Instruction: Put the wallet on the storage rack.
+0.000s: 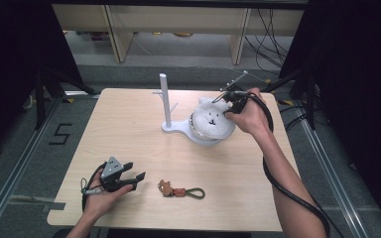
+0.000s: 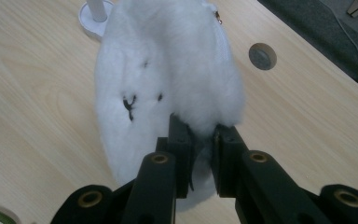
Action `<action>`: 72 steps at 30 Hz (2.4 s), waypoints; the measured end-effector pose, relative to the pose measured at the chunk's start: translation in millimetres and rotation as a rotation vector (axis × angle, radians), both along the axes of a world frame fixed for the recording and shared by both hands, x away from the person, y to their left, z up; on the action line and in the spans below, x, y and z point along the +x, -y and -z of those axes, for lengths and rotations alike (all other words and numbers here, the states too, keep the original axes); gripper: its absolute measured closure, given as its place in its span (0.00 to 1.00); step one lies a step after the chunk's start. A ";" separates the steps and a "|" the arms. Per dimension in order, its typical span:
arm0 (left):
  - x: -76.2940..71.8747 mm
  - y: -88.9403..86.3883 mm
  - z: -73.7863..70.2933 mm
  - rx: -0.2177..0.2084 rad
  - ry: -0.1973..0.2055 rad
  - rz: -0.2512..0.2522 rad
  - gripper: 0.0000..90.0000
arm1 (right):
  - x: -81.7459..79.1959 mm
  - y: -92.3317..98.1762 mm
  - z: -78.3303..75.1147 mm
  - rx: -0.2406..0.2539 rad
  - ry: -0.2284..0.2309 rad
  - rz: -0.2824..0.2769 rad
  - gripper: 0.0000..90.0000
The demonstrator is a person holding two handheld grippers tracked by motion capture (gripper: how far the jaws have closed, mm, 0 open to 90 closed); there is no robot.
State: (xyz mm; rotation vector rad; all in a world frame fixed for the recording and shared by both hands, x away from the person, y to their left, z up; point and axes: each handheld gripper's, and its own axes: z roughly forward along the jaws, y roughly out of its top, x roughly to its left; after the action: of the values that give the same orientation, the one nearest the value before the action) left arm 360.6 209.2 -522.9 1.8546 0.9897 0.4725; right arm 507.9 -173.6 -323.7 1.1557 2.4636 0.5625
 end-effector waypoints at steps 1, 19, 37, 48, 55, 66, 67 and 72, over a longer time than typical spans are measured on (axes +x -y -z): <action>0.0 0.0 0.0 0.000 0.000 0.000 0.38 | 1.4 -0.4 0.8 0.000 -0.005 -0.009 0.90; -0.1 0.3 0.0 -0.001 0.001 0.001 0.38 | 17.5 -10.4 15.7 -0.056 -0.002 0.007 0.90; 0.3 0.4 0.2 -0.002 0.001 0.008 0.38 | 27.4 -19.5 26.6 -0.137 0.002 -0.012 0.90; 0.5 0.6 0.3 0.001 0.001 0.010 0.38 | 30.7 -25.1 29.6 -0.176 0.003 -0.010 0.90; 0.6 0.7 0.3 0.001 -0.001 0.010 0.38 | 33.1 -28.3 33.2 -0.205 0.005 -0.014 0.90; 0.5 1.0 0.2 0.006 0.000 0.012 0.38 | 36.4 -29.4 37.4 -0.230 0.004 0.001 0.87; 0.4 1.0 0.2 0.005 0.001 0.012 0.38 | 36.9 -27.9 37.2 -0.234 0.016 0.001 0.85; 0.4 1.0 0.3 0.004 0.000 0.011 0.38 | 35.8 -24.6 37.4 -0.196 0.024 0.016 0.79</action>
State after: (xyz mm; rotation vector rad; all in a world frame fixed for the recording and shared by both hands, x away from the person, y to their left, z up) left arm 361.1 208.2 -523.2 1.8630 0.9781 0.4686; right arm 543.7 -149.0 -361.1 1.0829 2.4242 0.3194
